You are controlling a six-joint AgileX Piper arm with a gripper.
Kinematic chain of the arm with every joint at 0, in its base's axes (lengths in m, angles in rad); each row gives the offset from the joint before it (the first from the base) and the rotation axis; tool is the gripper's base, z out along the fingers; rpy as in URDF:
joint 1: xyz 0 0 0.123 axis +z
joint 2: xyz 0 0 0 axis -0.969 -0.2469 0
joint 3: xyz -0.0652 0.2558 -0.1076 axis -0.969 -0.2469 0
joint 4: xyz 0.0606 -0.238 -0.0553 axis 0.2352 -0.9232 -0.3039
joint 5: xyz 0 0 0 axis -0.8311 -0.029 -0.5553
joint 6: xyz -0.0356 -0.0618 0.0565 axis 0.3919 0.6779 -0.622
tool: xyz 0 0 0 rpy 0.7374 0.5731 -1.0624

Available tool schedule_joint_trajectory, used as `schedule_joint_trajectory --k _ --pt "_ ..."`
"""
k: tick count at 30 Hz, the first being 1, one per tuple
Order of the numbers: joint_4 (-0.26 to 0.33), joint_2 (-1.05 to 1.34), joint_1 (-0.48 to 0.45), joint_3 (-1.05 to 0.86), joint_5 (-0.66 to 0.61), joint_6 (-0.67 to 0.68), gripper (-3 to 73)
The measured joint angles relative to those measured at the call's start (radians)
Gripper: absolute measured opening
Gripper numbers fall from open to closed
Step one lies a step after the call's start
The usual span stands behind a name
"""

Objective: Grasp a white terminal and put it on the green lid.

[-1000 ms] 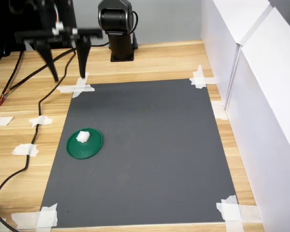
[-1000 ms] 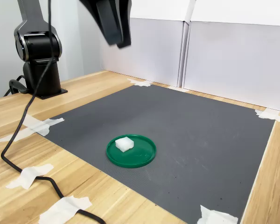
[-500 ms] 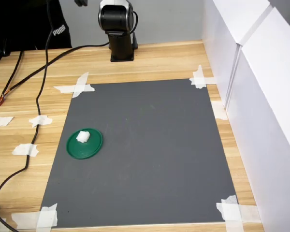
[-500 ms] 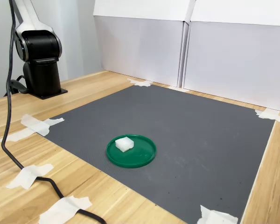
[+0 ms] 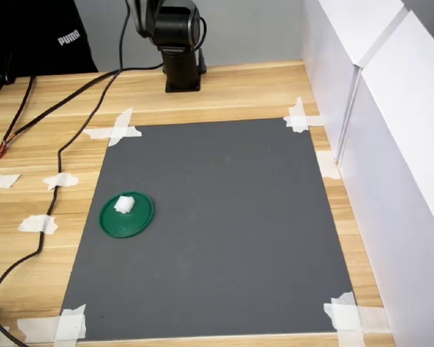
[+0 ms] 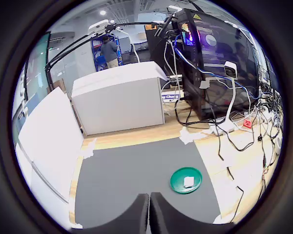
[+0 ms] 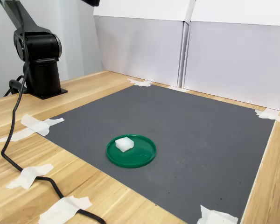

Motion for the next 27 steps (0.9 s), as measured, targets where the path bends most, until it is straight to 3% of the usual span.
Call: schedule_joint_trajectory --k 8,27 --pt "-0.072 0.135 0.112 -0.095 0.010 0.000 -1.6" --pt "-0.083 0.474 0.114 -0.323 0.035 0.000 -1.6"
